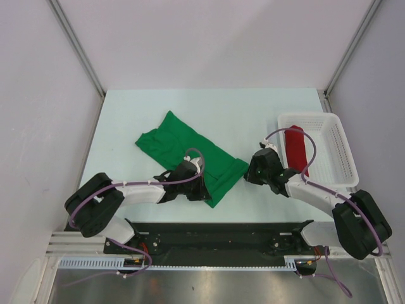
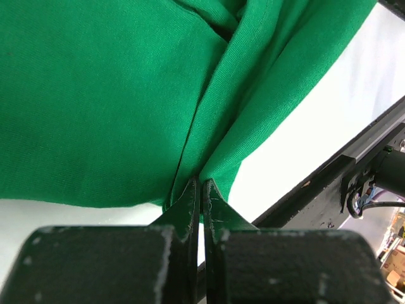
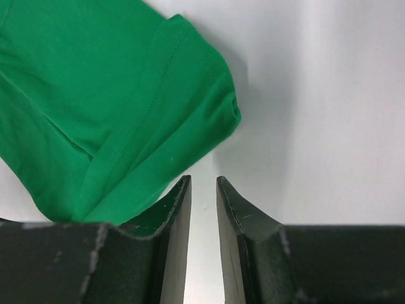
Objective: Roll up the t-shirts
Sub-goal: Roll the T-shirt to the center of the board.
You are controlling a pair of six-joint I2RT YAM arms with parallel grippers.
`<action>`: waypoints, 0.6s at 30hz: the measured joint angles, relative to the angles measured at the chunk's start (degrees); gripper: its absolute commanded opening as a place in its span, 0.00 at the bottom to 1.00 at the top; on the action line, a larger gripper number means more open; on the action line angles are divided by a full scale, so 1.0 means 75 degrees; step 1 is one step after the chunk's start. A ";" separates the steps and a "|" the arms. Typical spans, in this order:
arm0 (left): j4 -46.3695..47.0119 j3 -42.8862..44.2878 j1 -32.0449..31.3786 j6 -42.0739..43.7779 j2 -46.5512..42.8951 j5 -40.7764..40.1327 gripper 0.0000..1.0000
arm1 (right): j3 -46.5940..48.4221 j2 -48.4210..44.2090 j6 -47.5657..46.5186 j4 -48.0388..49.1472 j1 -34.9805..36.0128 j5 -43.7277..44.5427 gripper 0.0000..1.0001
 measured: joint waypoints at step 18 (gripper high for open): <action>-0.0006 0.0000 0.0003 0.0003 0.0000 0.0003 0.00 | 0.1105 0.1288 -0.0044 0.0105 0.0003 -0.0090 0.37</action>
